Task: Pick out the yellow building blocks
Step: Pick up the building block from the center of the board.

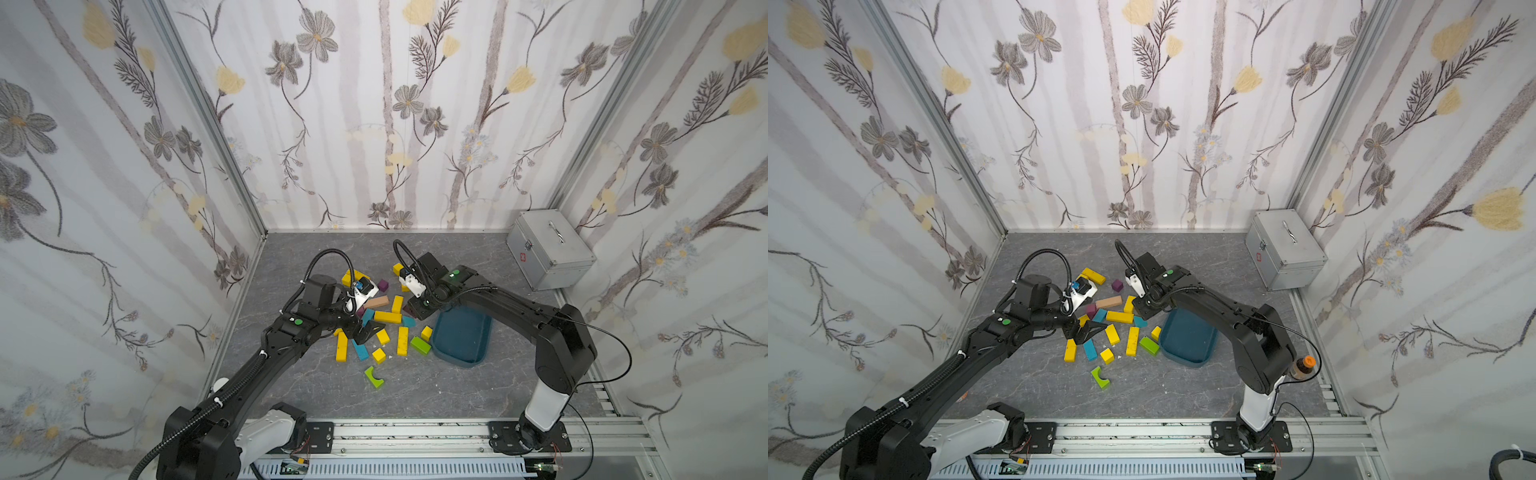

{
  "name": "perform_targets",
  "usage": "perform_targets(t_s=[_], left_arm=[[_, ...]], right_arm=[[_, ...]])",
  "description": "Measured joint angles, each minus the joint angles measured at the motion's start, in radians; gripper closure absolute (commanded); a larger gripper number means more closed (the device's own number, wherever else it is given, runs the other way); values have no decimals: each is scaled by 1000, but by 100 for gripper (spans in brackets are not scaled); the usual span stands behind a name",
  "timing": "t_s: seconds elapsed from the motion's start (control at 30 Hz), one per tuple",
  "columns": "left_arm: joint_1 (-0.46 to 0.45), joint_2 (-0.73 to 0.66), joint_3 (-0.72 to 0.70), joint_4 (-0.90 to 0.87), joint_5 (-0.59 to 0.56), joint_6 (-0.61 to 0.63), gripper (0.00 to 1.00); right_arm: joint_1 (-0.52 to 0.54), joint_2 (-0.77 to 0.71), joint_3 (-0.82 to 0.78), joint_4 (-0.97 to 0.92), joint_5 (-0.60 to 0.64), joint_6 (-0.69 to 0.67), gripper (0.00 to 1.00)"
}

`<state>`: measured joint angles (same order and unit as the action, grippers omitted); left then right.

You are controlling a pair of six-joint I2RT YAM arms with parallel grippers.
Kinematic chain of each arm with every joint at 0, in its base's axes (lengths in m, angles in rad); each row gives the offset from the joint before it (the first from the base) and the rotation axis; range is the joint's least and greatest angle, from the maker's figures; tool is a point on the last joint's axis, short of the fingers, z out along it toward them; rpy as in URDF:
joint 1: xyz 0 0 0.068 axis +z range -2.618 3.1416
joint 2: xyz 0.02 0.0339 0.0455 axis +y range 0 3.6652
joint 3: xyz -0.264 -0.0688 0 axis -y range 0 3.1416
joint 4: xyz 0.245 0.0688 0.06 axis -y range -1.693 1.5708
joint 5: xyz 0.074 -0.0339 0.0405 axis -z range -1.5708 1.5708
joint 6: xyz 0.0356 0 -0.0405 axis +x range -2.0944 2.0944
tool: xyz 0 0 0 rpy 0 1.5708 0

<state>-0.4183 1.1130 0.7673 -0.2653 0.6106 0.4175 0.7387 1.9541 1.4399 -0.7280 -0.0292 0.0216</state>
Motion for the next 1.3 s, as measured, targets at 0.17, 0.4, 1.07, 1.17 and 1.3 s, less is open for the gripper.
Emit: perform_targets(t_s=[0.17, 0.4, 1.07, 1.17, 1.3], left_arm=[[-55, 35, -29, 0, -1, 51, 0], [-119, 69, -31, -28, -27, 109, 0], [-129, 71, -31, 68, -2, 153, 0], [-130, 76, -30, 69, -8, 161, 0], [-132, 96, -22, 67, -8, 165, 0]], right_arm=[[4, 30, 0, -27, 27, -4, 48], [5, 72, 6, -52, 35, -8, 46], [5, 113, 20, -98, 57, -34, 48], [5, 124, 24, -103, 57, -41, 49], [5, 129, 25, -116, 58, -42, 48]])
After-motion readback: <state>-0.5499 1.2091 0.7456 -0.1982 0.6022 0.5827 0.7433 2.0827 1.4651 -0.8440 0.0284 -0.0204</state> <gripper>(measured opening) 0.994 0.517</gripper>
